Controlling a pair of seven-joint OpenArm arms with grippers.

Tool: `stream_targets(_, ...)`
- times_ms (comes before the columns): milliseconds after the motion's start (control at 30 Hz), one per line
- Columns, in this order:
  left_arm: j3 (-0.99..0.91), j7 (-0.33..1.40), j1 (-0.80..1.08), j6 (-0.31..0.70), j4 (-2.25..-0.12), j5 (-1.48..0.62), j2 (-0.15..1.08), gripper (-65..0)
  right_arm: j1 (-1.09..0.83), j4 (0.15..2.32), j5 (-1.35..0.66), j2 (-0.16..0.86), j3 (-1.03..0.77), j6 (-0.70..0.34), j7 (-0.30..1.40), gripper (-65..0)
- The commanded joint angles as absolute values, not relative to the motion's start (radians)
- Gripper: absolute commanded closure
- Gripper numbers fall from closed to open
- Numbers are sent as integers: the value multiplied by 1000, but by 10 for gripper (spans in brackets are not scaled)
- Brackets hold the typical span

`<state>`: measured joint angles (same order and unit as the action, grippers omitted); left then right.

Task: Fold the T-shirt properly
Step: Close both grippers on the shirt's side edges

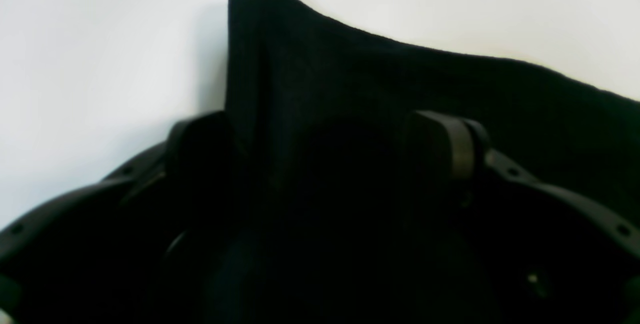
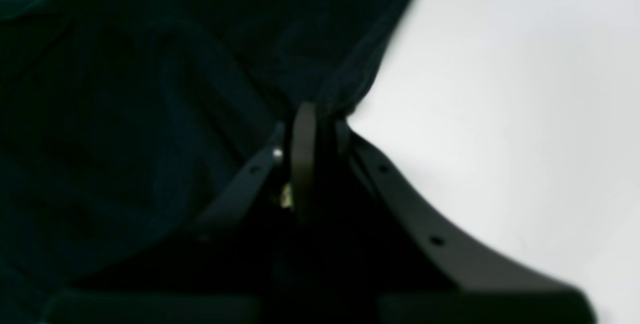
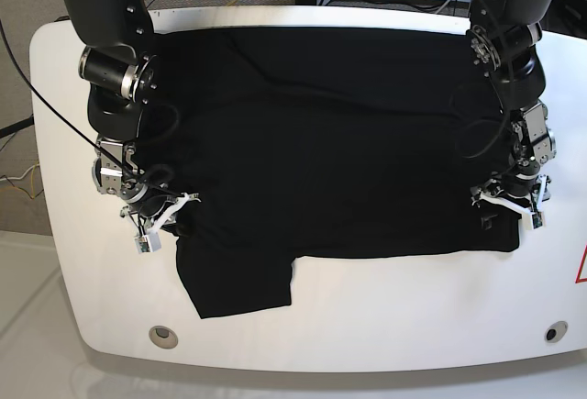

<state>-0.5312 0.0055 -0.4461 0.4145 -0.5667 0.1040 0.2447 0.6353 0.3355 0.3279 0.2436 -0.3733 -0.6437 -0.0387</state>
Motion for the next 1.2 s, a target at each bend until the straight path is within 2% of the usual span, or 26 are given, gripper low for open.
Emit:
stream_targets(0,-527,42,-458,426,-573,110,243,-448,631,329,380,252,-372,-624,56,-15)
stream_targets(33,-526,42,-456,426,-573,110,243,-413,631,329,380,252,-372,-624,56,-15)
stream_targets(100,-526,42,-456,426,-573,110,243,-302,631,329,380,251,-372,-624,56,-15)
stream_targets(133,-526,42,-456,426,-573,110,243,-210,631,329,380,251,-372,-624,56,-15)
stream_targets(233,-526,42,-456,426,-573,110,243,-29,631,329,380,251,-372,-624,56,-15)
stream_targets(267,-526,42,-456,426,-573,110,245,0,631,329,380,251,-372,-624,58,-15)
stream_targets(400,-526,42,-456,426,-573,110,249,-25,631,329,380,251,-372,-624,82,-15)
stream_targets(700,-526,47,-449,426,-654,111,265,-25,625,395,377,248,-375,-628,99,-13)
stream_targets(1167,-504,159,-421,426,-877,111,249,-25,498,788,280,226,-371,-631,346,-13)
